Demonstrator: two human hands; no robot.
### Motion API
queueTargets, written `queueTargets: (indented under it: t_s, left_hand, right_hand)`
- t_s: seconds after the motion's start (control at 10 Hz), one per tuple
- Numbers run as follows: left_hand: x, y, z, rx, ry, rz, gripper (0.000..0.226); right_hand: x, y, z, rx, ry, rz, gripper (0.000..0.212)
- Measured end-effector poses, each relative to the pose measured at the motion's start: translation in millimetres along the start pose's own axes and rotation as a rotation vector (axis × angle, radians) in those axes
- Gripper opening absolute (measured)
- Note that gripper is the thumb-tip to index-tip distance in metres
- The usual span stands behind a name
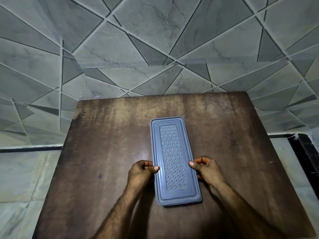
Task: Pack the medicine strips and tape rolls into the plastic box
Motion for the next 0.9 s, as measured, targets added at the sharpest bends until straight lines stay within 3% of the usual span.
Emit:
queueTargets:
  t_s: [0.3, 0.4, 0.5, 0.6, 0.7, 0.9]
  left_hand:
    - [1, 3, 4, -0.013, -0.069, -0.037, 0.033]
    - [14, 4, 10, 0.011, -0.130, -0.101, 0.027]
    - [41, 15, 22, 0.126, -0.252, -0.223, 0.026]
    - [82, 21, 37, 0.188, -0.408, -0.423, 0.052]
    - [126, 24, 64, 0.225, -0.581, -0.476, 0.064]
    - [198, 31, 148, 0.307, -0.863, -0.360, 0.066]
  right_hand:
    - [-5, -1, 3, 0.010, 0.024, 0.035, 0.014]
    - [-8, -1, 5, 0.018, 0.045, 0.085, 0.019]
    - [-18, 2, 11, 0.048, 0.088, 0.118, 0.029]
    - [-46, 10, 19, 0.109, 0.191, 0.242, 0.030]
    - [-83, 11, 40, 0.138, 0.328, 0.310, 0.025]
    - [-163, 14, 108, 0.181, 0.600, 0.258, 0.036]
Point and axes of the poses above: each hand's wrist, its own z-axis away from the middle knuckle, its own y-axis out of the back of the hand, x = y × z, the point moved 10 cm from there along -z, towards the middle knuckle, and after that the axes turned 6 degrees about -z, right-handed, at the moved point
